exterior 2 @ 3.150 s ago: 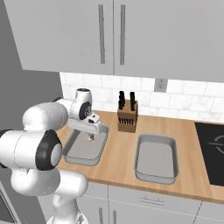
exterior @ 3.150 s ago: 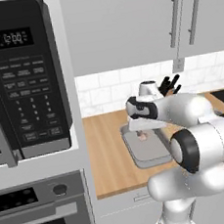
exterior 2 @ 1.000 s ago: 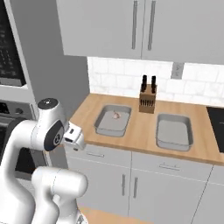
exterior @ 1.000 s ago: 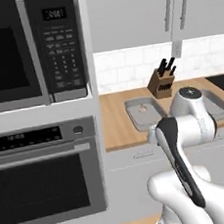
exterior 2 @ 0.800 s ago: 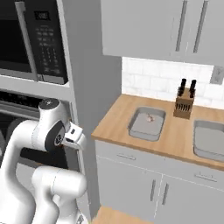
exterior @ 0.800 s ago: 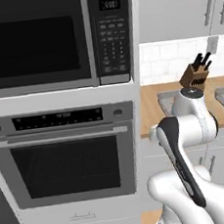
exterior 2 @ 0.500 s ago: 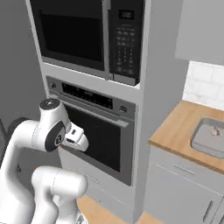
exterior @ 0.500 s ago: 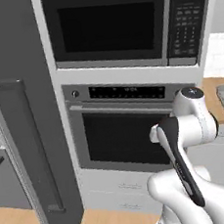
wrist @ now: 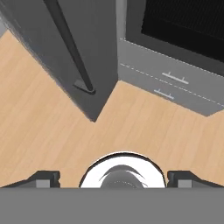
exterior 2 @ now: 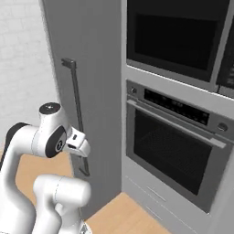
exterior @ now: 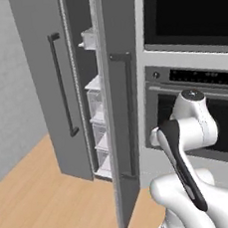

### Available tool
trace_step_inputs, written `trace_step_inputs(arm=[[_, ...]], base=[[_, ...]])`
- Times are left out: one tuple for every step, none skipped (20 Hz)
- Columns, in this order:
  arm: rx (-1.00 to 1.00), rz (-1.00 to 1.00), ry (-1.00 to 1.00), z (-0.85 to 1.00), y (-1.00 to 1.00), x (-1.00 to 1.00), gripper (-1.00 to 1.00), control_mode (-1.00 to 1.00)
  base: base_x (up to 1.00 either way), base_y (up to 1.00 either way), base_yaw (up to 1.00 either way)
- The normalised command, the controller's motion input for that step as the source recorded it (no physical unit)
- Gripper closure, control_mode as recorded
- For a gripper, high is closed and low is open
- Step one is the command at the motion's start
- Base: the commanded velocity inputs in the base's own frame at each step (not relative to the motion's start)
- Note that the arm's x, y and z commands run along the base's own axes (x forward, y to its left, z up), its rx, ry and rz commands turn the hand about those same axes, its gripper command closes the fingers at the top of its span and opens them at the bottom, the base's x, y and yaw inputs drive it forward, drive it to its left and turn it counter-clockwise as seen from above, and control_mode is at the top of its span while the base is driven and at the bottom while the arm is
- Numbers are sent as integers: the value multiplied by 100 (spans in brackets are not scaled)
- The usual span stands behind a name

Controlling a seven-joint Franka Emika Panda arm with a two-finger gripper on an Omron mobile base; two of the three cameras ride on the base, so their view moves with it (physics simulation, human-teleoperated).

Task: Place one garlic and one fish in each tupperware on the nearby counter, to pack two identical lunches.

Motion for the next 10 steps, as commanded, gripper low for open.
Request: trace_step_inputs(arm=[[0, 0, 0, 0, 0, 0, -100, 100], [0, 0, 0, 0, 0, 0, -100, 100], [0, 0, 0, 0, 0, 0, -100, 100], [0, 0, 0, 0, 0, 0, -100, 100], [0, 0, 0, 0, 0, 0, -100, 100], [0, 0, 0, 0, 0, 0, -100, 100], [0, 0, 0, 0, 0, 0, -100, 100], [0, 0, 0, 0, 0, 0, -100, 100], [0, 0, 0, 0, 0, 0, -100, 100], [0, 0, 0, 0, 0, 0, -100, 100]], base=[[-31, 100, 19], [-21, 100, 17], [-11, 100, 16], [0, 100, 14], [0, 100, 8], [18, 95, 0], [33, 100, -4], [54, 91, -16], [68, 96, -24], [71, 95, -28]])
